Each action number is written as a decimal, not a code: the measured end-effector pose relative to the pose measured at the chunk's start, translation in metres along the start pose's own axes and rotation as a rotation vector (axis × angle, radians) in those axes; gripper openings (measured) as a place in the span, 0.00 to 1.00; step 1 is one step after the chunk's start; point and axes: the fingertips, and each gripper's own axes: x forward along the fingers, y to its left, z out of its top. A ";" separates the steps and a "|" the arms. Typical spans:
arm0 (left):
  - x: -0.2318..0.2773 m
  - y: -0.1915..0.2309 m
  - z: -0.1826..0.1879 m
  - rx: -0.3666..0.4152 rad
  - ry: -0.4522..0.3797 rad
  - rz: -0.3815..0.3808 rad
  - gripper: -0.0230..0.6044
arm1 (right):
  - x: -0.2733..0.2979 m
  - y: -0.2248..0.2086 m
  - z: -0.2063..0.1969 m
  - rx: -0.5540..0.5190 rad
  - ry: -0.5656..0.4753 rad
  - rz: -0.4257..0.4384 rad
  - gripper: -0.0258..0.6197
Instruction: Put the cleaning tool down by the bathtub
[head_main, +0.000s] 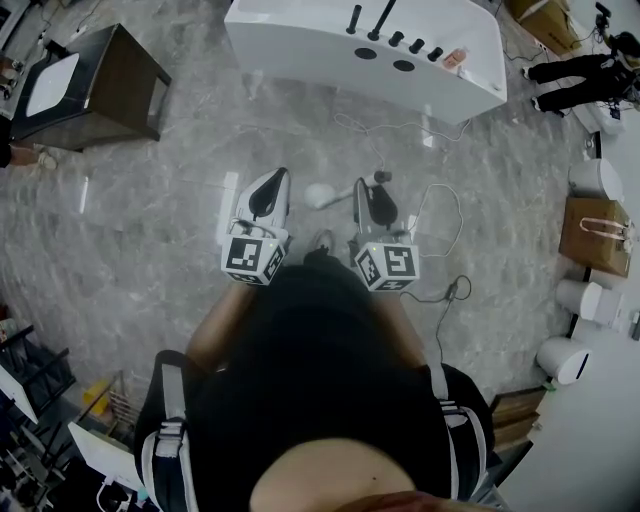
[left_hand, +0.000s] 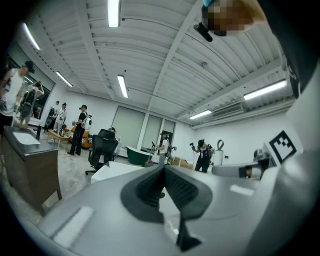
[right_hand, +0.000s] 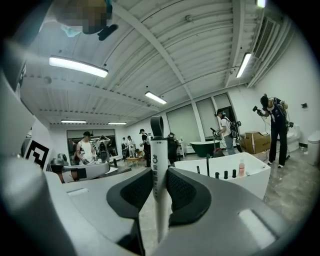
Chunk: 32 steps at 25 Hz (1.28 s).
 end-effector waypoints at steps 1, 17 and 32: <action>0.002 -0.002 0.000 0.001 0.000 0.005 0.05 | 0.000 -0.003 0.001 0.000 -0.001 0.008 0.18; 0.026 -0.036 -0.009 0.018 -0.014 0.141 0.05 | 0.006 -0.057 0.004 -0.040 0.007 0.130 0.18; 0.072 0.005 -0.006 0.014 -0.027 0.147 0.05 | 0.068 -0.065 0.005 -0.049 0.021 0.120 0.18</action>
